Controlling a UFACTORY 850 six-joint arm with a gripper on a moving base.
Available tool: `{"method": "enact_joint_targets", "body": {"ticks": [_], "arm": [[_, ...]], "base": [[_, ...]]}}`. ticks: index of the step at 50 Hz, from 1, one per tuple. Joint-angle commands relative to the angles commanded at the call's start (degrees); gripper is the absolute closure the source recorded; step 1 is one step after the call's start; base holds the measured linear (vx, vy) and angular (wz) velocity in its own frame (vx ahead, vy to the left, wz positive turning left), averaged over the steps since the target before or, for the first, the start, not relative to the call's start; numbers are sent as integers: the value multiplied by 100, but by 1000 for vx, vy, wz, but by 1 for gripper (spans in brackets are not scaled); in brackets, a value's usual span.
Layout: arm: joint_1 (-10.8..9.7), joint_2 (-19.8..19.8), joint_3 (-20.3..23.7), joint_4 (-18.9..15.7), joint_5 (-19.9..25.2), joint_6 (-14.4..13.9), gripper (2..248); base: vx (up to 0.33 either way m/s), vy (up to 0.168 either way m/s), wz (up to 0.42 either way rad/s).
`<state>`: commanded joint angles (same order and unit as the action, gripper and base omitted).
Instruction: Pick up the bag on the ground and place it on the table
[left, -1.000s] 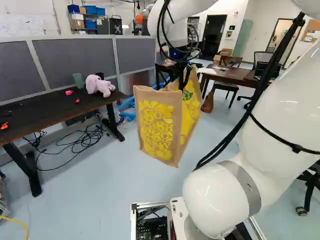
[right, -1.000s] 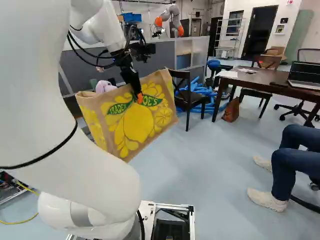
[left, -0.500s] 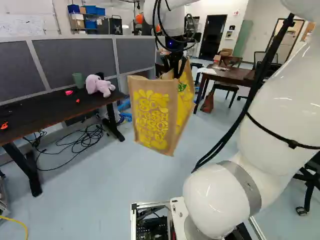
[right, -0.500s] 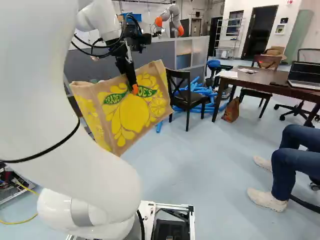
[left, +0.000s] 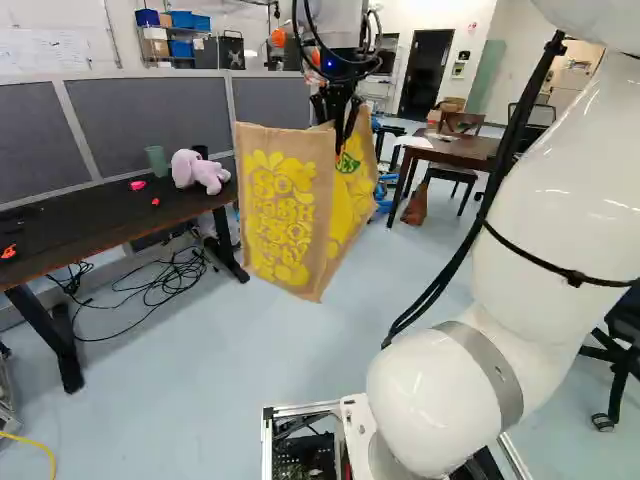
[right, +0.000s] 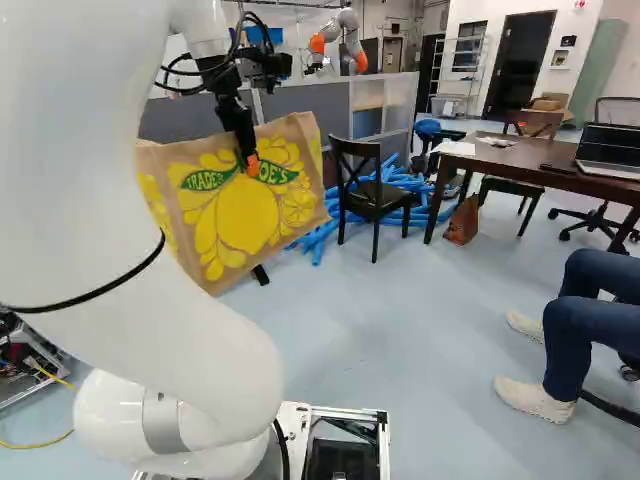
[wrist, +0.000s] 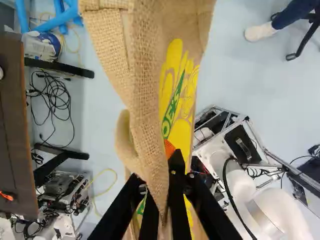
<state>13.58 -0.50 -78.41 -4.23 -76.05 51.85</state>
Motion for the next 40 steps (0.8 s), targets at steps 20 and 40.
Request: {"method": "enact_joint_targets", "body": {"ticks": [20, 40], "arm": [[163, 49, -242, 115, -239, 0, 228], [165, 50, -244, 116, -240, 0, 228]], "base": [[0, 0, 0], [11, 3, 5]]}}
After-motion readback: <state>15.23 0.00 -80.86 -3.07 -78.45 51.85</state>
